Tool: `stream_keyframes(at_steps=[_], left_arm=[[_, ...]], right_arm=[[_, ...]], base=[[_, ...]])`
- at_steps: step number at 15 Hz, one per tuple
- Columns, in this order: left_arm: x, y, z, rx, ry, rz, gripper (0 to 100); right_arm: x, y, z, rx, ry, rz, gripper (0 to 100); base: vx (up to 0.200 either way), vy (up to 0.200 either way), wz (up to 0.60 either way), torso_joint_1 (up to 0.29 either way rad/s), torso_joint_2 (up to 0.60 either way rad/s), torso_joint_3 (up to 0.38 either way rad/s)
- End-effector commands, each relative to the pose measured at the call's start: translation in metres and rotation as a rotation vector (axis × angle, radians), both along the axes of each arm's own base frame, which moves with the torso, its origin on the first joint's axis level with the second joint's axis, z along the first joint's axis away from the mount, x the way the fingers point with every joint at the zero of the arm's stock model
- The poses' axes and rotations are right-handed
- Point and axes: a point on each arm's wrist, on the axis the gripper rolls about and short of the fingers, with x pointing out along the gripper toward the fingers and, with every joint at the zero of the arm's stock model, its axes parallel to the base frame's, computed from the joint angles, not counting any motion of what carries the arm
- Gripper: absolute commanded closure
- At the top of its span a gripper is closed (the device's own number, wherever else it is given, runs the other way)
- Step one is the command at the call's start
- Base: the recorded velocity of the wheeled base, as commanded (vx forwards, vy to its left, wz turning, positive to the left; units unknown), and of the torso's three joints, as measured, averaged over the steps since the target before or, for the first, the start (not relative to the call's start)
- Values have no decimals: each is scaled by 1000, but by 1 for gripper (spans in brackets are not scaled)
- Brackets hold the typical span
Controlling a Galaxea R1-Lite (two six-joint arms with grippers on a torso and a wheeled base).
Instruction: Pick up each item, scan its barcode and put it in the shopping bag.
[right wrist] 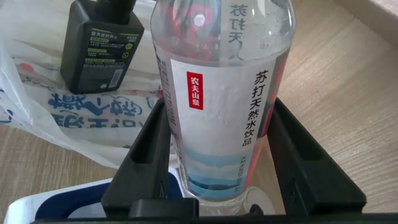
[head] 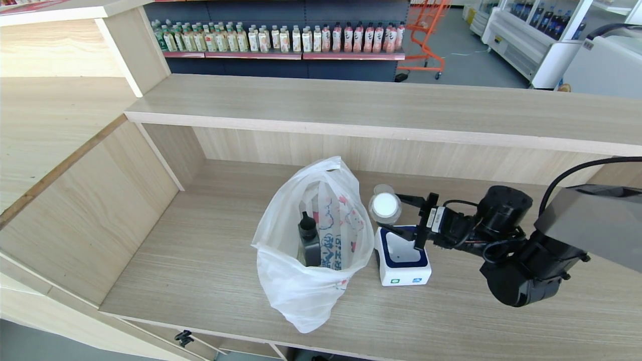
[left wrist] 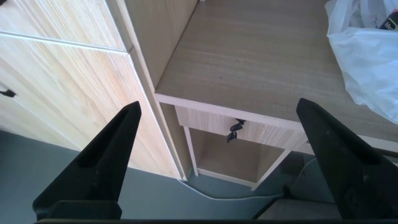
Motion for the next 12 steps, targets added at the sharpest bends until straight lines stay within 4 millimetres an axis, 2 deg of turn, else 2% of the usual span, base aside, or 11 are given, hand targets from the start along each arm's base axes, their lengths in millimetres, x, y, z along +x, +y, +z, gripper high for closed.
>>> stream_keyframes(at_steps=[1,4,7,9,12], left_arm=[[0,0,0,0,2,1,0],[0,0,0,0,2,1,0],[0,0,0,0,2,1,0],[0,0,0,0,2,1,0],[0,0,0,0,2,1,0]], right_arm=[[2,1,-7,-6,13,5,100],[-3,2,19,12,-57,14,100],[-22,-3,44,38,-66,20,100],[-31,-5,47,35,-59,20,100],[-33,-7,45,31,-50,16,100]], base=[[0,0,0,0,0,0],[0,0,0,0,0,0],[0,0,0,0,0,0],[0,0,0,0,0,0],[0,0,0,0,0,0]])
